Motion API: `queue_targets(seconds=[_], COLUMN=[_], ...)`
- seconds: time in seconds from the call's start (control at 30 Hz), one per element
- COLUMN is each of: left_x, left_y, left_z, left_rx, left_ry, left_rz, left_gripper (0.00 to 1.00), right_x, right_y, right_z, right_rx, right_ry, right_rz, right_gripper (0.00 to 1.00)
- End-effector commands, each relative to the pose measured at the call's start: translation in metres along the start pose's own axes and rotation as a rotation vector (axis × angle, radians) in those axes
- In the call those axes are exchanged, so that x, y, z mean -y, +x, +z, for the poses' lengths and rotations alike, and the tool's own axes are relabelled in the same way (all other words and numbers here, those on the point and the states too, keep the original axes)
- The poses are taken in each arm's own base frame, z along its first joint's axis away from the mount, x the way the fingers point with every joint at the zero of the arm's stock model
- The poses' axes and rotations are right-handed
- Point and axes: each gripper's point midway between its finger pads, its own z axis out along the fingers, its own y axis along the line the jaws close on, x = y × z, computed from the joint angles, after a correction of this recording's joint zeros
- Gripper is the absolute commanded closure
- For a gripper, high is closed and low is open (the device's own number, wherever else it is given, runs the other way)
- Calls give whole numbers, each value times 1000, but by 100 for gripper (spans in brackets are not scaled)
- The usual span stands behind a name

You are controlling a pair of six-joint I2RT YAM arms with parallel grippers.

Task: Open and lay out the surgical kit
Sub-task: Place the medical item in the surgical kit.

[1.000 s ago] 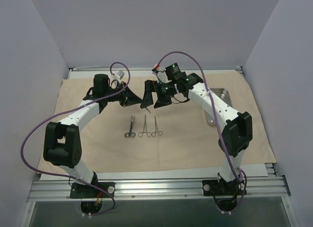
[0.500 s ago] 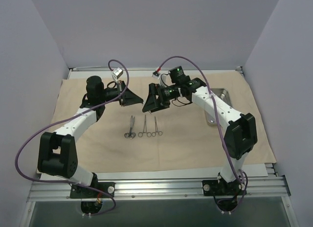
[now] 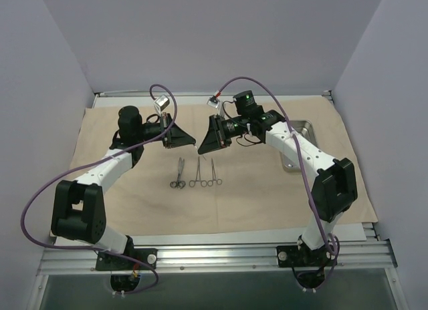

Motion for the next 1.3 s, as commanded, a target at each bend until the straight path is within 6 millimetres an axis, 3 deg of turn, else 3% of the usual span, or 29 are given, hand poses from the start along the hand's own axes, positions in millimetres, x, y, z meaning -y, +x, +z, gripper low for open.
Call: queue_targets(seconds=[0.0,0.17,0.2,0.23,0.27,0.47,0.7,0.73,0.8,0.87,0.9,0.93,1.0,1.03,1.07,1.1,1.2,1.27], left_x=[17,18,18,16,15,1,-1,-1,8,11,15,15,19,26,32,54,74,72], left_y=[-9,-11,-11,-11,-11,-12,-27,-23,-21,-6,-10,8,11,20,19,10,25,29], left_z=[0,0,0,0,-1,-19,-54,-56,-60,-61,-64,-58,-57,-44,-41,-40,-32,-27], left_rx=[21,23,24,24,27,53,149,138,117,47,16,-67,-119,-146,-132,-56,-31,-40], left_ry=[27,24,23,14,4,-175,-414,-433,-450,-465,-502,-505,-557,-537,-544,-545,-467,-488], left_rz=[96,104,109,99,95,177,403,413,528,601,742,778,955,1033,1104,1229,1383,1437], left_gripper=[98,97,94,79,72,45,37,37,37,37,37,36,36,36,36,36,36,36], right_x=[-31,-40,-41,-44,-46,-61,-47,-36,-34,-34,-31,-29,-32,-31,-28,-27,-33,-46], right_y=[6,3,1,-1,-2,-11,-8,-3,-9,-5,-3,0,7,10,17,18,23,27], right_z=[-9,-8,-8,-9,-9,-17,-33,-35,-47,-55,-57,-57,-55,-57,-57,-57,-49,-36], right_rx=[-17,-4,2,7,12,37,72,72,115,111,108,101,70,65,51,48,6,-50], right_ry=[-95,-115,-119,-126,-131,-149,-148,-135,-164,-187,-179,-169,-167,-162,-157,-158,-152,-166], right_rz=[-43,-45,-39,-4,6,126,374,442,480,581,608,613,637,651,686,700,731,724], right_gripper=[96,100,100,100,100,100,100,100,100,100,100,100,100,100,100,100,100,100])
